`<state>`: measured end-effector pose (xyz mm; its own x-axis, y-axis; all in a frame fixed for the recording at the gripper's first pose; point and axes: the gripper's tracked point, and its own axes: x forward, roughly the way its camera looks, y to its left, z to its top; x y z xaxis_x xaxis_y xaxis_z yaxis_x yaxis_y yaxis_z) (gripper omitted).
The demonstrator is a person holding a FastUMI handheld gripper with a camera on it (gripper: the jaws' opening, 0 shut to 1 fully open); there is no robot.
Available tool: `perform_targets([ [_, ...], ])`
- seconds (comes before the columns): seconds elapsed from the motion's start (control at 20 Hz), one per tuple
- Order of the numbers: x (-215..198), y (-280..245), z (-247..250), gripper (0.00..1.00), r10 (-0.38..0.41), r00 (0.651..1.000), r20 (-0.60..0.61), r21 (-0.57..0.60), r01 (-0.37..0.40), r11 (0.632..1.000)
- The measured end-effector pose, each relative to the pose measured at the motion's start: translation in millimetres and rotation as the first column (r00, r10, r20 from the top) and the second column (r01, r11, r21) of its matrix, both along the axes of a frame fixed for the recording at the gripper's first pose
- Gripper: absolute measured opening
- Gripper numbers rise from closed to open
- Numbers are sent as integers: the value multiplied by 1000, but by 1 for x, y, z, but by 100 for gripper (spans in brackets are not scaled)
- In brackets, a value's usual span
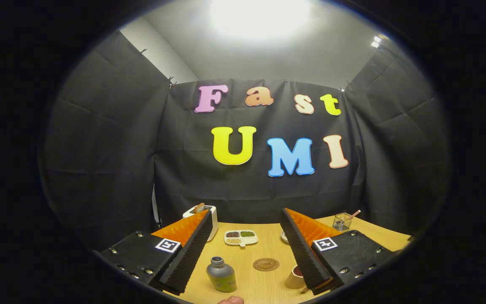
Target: Take the bottle from table, then pour the juice into the cup, finally place the bottle on the coaster
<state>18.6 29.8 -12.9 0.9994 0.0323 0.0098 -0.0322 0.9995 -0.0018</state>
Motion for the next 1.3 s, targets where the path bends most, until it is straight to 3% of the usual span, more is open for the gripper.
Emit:
perform_targets([
  [0.65, 20, 42, -78, 99, 46, 994, -100, -23, -49, 999],
  [1.3, 35, 53, -168, 99, 22, 969, -248, 10, -20, 1000],
])
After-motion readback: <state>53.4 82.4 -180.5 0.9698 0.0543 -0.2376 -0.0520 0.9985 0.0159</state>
